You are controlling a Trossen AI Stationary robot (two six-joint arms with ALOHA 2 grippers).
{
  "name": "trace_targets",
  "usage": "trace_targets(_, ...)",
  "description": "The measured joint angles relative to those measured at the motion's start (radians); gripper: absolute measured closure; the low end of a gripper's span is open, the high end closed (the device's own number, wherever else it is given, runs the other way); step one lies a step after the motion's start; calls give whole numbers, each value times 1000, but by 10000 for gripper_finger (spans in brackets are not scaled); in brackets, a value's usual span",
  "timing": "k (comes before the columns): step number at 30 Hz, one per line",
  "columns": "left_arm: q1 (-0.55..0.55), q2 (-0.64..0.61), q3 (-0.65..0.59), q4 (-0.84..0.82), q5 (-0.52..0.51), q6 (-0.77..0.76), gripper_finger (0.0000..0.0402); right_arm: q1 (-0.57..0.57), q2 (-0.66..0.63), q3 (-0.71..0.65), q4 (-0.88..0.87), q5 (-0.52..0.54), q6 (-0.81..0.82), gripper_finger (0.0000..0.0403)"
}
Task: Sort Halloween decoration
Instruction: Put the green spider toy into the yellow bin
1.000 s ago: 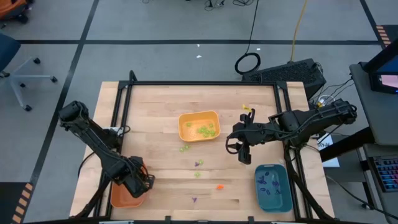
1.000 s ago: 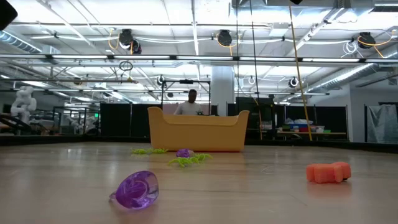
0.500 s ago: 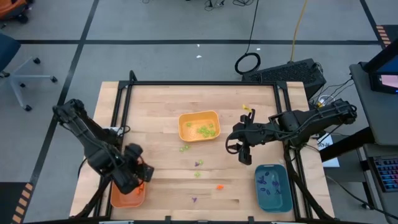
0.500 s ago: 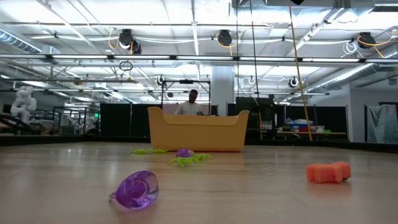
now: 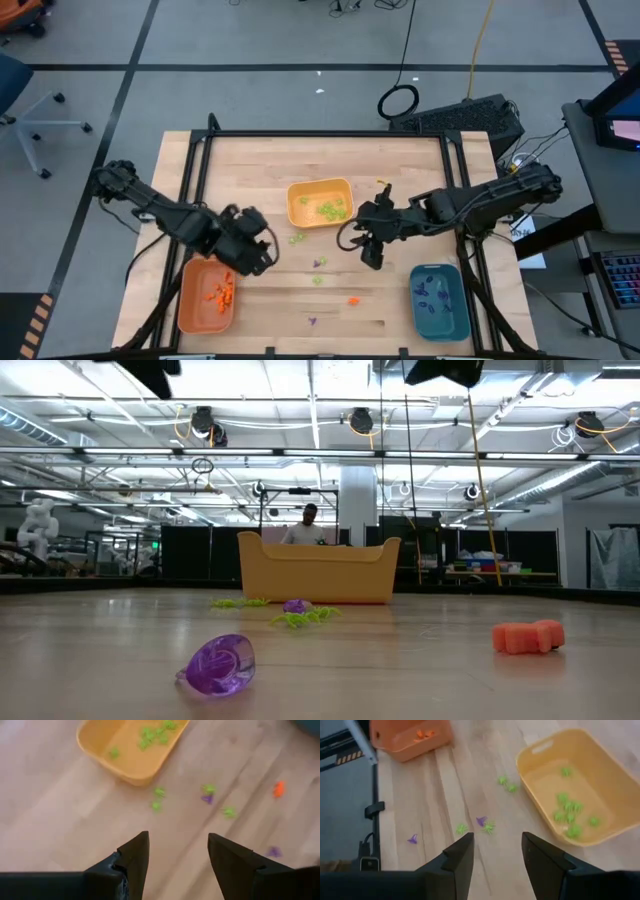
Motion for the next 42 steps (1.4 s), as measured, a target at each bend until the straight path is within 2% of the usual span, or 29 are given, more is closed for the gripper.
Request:
trace_targets(4,66,-2,-35,72,6,228,201,-2,35,0,1,0,121,252)
trace_targets(9,149,-13,-157,254,116,403,201,-2,39,0,31,15,265,252)
trace_targets(16,276,-12,-341,422,247,363,201,-6,39,0,41,136,382,252)
trace_targets(21,360,-12,-417,458,251,262,201,-15,39,0,42,227,421,252)
trace_targets(24,389,-12,-455,483,265,259,201,-28,39,0,46,240,422,252)
trace_targets(30,396,3,-518,630,290,240,201,-54,39,0,53,239,433,252)
trace_targets(34,393,42,-520,633,286,133,201,-58,39,0,83,237,433,252)
trace_targets(42,356,142,-520,724,236,127,201,-58,39,0,83,236,395,252)
